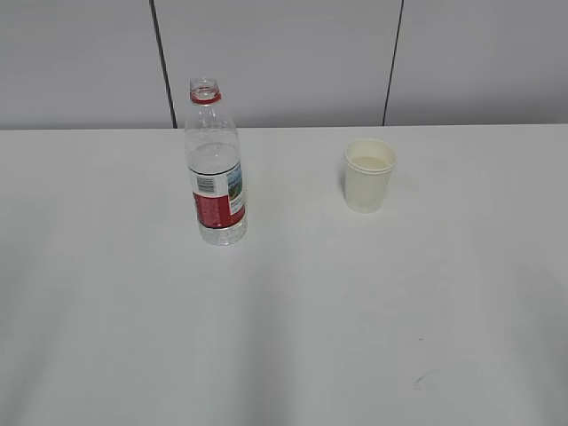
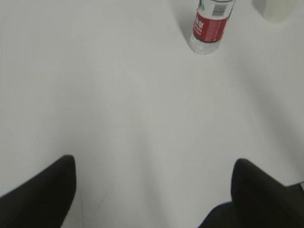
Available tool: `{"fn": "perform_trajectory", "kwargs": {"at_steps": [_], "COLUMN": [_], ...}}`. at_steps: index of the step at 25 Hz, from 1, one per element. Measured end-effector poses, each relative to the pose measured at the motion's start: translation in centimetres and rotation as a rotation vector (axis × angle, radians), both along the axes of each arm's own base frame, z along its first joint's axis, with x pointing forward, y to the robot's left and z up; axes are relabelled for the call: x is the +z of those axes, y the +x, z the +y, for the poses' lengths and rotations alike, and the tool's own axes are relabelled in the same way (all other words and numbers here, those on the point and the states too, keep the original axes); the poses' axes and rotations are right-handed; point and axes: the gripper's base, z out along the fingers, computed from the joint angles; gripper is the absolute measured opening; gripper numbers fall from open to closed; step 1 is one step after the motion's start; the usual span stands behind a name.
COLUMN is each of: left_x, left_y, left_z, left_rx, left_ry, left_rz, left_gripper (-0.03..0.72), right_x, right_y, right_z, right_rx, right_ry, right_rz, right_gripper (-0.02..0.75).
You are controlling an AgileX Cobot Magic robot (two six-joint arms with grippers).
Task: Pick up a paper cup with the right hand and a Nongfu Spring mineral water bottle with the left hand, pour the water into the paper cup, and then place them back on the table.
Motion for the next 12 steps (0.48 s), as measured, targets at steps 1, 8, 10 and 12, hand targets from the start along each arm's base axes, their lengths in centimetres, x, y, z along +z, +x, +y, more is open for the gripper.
{"fn": "perform_trajectory", "kwargs": {"at_steps": [1, 8, 10, 12], "left_x": [0.0, -0.2, -0.3, -0.4], "left_y": [-0.3, -2.5, -3.1, -3.1], "left_z": [0.0, 0.3, 0.3, 0.3], "left_rx": [0.0, -0.001, -0.002, -0.001], "left_ry": [-0.002, -0.014, -0.017, -0.016], "left_rz": [-0.017, -0.135, -0.161, -0.158], "left_gripper": [0.593, 0.577, 0.564, 0.545], "right_x": [0.1, 0.4, 0.4, 0.4], "right_y": [-0.3, -2.4, -3.0, -3.5], "right_z": [0.1, 0.5, 0.7, 0.8], "right_rx": [0.0, 0.001, 0.001, 0.002], "right_ry": [-0.005, -0.039, -0.047, -0.054], "right_rz": [-0.022, -0.178, -0.215, -0.245], "right_gripper": [0.585, 0.585, 0.585, 0.585]}}
